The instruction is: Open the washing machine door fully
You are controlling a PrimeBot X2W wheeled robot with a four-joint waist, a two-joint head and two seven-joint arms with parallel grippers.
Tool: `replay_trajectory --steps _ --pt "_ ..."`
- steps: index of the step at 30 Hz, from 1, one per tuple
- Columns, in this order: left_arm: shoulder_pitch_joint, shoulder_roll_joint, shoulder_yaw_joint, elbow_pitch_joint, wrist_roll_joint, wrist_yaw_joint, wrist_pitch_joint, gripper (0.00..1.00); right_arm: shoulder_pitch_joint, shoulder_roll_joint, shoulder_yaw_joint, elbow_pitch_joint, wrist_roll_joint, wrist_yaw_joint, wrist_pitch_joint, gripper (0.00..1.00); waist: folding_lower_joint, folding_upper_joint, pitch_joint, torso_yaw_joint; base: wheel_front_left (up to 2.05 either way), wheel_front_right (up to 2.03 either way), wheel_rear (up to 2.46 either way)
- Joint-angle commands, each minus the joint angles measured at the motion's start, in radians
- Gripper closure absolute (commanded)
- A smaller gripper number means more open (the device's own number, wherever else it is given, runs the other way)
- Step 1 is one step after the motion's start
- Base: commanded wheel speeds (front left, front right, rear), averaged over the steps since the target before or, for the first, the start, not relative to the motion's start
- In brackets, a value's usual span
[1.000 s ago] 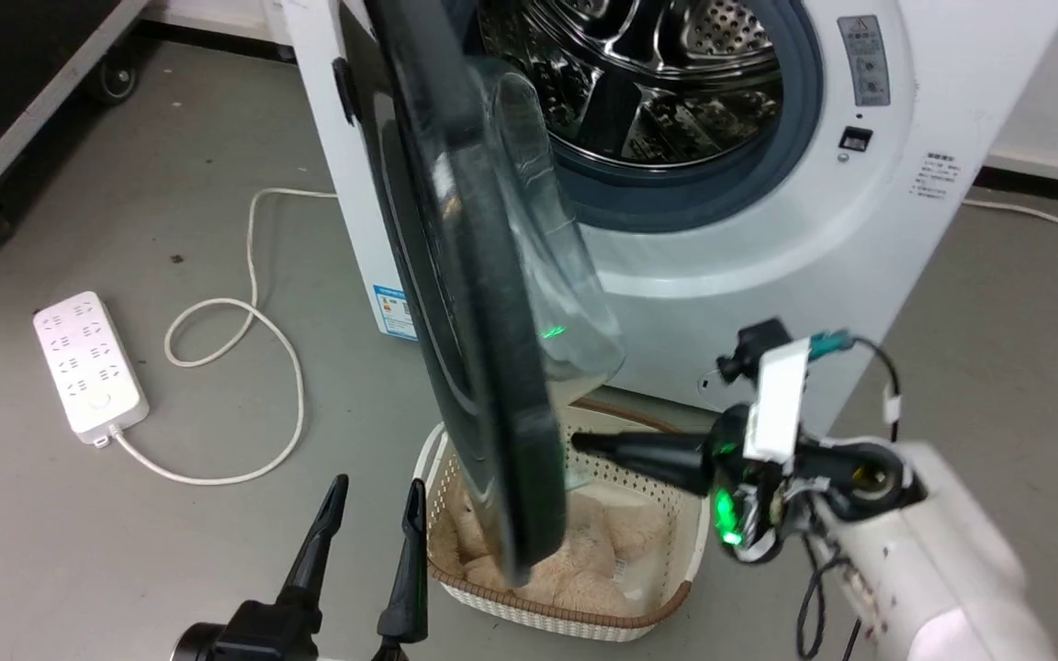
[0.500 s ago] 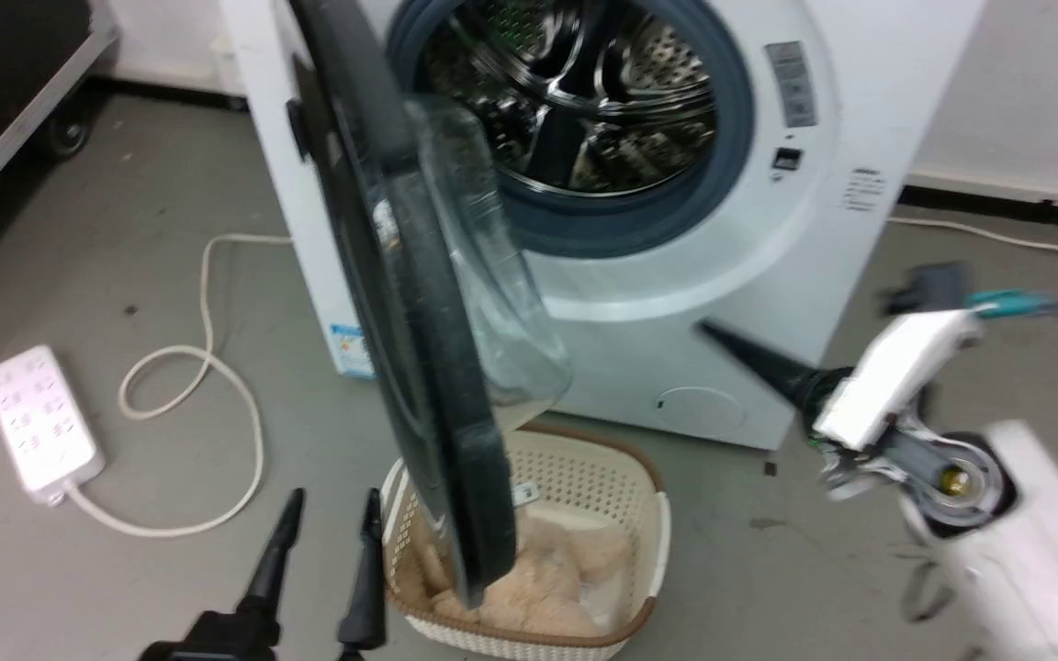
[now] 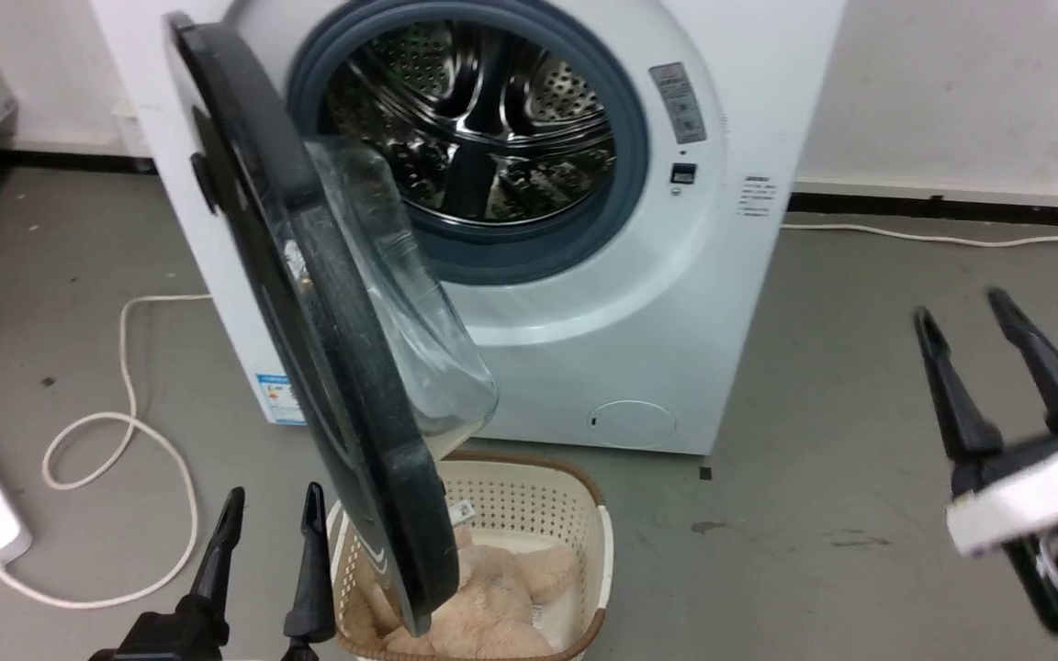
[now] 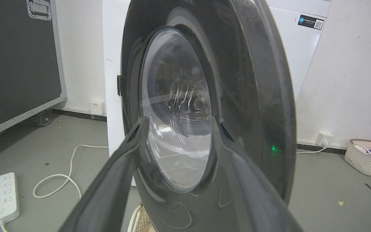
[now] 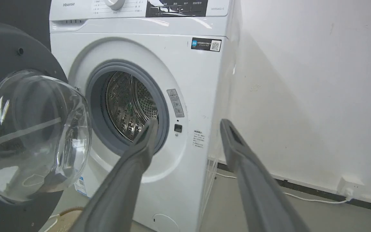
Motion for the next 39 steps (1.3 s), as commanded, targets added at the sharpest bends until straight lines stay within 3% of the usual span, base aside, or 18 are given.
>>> replay_trajectory --steps 1,7,13,23,24,26,31,39 --pt "0.011 0.001 0.003 0.001 -0.002 -0.001 -0.005 0.0 0.031 0.021 -0.015 -0.016 -0.028 0.001 -0.008 0.0 0.0001 -0.0001 -0.002 -0.005 0.0 0.0 0.0" --pt "0.029 0.001 0.009 0.012 -0.014 -0.004 -0.005 0.0 0.194 0.167 -0.135 -0.155 -0.262 0.001 -0.024 0.0 0.0001 -0.0001 0.002 -0.027 0.0 0.0 0.0" --pt "0.023 0.001 -0.009 0.034 -0.005 -0.017 -0.005 0.0 0.298 0.275 -0.165 -0.214 -0.366 0.001 -0.017 0.0 0.0001 -0.0001 0.005 -0.021 0.0 0.0 0.0" --pt "0.003 0.001 -0.018 0.011 0.012 0.013 -0.005 0.0 0.326 0.323 -0.173 -0.212 -0.387 0.001 -0.021 0.0 0.0001 -0.0001 0.012 -0.014 0.0 0.0 0.0" --pt "0.004 0.001 -0.021 0.008 0.011 0.014 -0.005 0.16 0.325 0.324 -0.172 -0.211 -0.388 0.001 -0.021 0.0 0.0001 -0.0001 0.013 -0.014 0.0 0.0 0.0" --pt "0.005 0.001 -0.026 0.008 0.01 0.006 -0.005 1.0 0.323 0.325 -0.17 -0.209 -0.389 0.001 -0.021 0.0 0.0001 -0.0001 0.013 -0.015 0.0 0.0 0.0" --pt "0.0 0.001 -0.018 -0.009 0.017 -0.007 -0.005 1.0 0.322 0.328 -0.171 -0.207 -0.384 0.001 -0.023 0.0 0.0001 -0.0001 0.014 -0.014 0.0 0.0 0.0" --pt "-0.034 0.001 0.038 -0.158 -0.024 0.028 -0.005 1.0 0.318 0.326 -0.172 -0.206 -0.389 0.001 -0.02 0.0 0.0001 -0.0001 0.013 -0.01 0.0 0.0 0.0"
